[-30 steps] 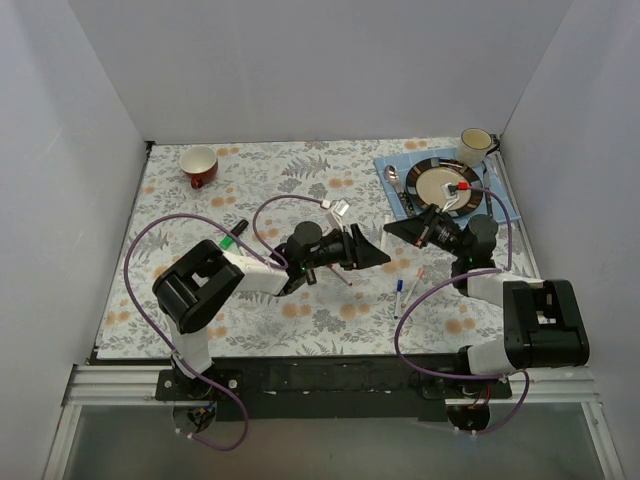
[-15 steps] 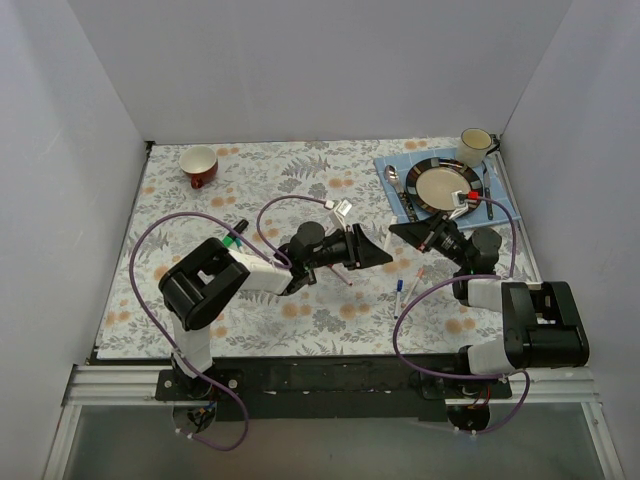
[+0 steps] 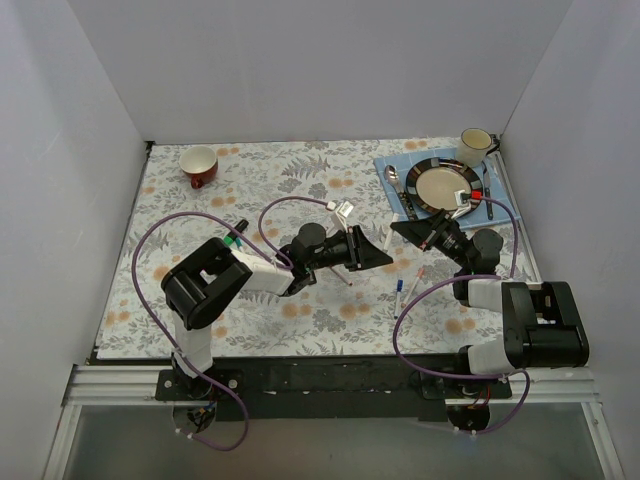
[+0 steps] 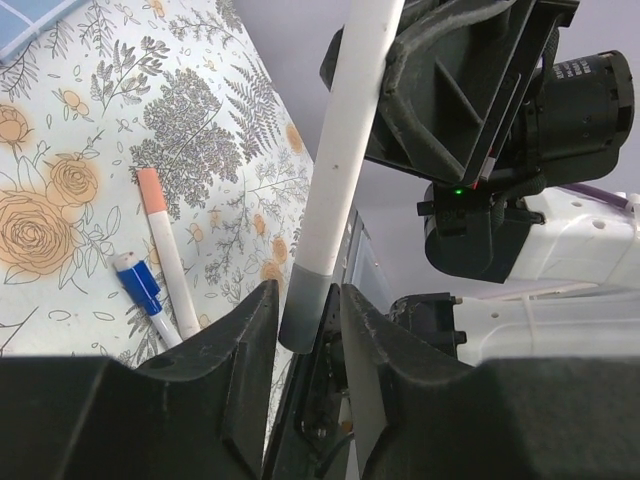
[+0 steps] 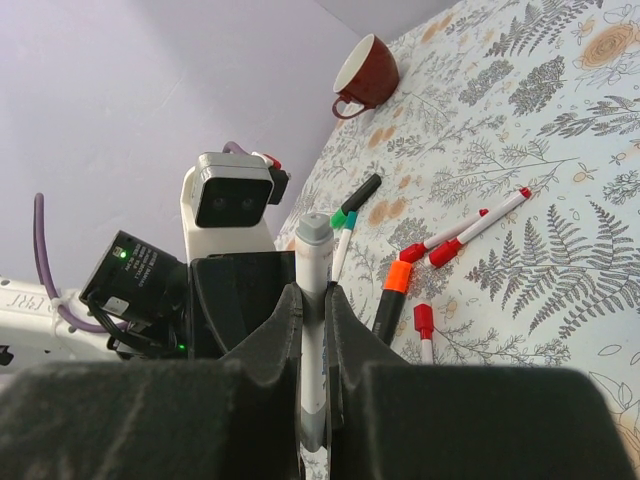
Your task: Open the pen caps
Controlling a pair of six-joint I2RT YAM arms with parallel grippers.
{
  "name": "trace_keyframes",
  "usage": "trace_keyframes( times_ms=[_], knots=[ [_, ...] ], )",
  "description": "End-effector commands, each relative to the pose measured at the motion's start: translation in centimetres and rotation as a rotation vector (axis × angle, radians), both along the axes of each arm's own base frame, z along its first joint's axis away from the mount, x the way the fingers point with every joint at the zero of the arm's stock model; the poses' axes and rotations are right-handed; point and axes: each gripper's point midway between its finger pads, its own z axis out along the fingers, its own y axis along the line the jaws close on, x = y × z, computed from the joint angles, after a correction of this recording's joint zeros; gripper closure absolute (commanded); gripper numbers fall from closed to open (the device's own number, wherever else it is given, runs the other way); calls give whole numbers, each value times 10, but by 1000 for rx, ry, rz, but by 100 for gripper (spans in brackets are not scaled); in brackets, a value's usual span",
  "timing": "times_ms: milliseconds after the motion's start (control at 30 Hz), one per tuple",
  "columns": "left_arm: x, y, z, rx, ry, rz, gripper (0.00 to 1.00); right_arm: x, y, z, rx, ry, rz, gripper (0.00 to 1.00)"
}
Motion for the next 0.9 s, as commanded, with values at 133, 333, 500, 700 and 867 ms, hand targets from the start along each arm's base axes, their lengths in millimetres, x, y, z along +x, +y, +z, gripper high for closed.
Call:
trace_keyframes(
  times_ms=[133, 333, 500, 700, 867],
  knots=[
    [3, -6, 25, -43, -63, -6, 75, 0, -1, 8, 5, -55, -8, 99],
    [2, -8, 25, -41, -81, -16, 100, -1, -1, 4, -8, -49, 1, 99],
    [0, -4, 22, -29, -89, -18, 100, -1, 3, 0, -45, -58, 35, 57],
    [-3, -3, 24, -46, -91, -34, 100, -2, 6, 0, -45, -56, 69, 45],
    [-11, -6, 22, -57, -82, -95, 100, -4, 10, 3, -29, -58, 90, 49]
  ],
)
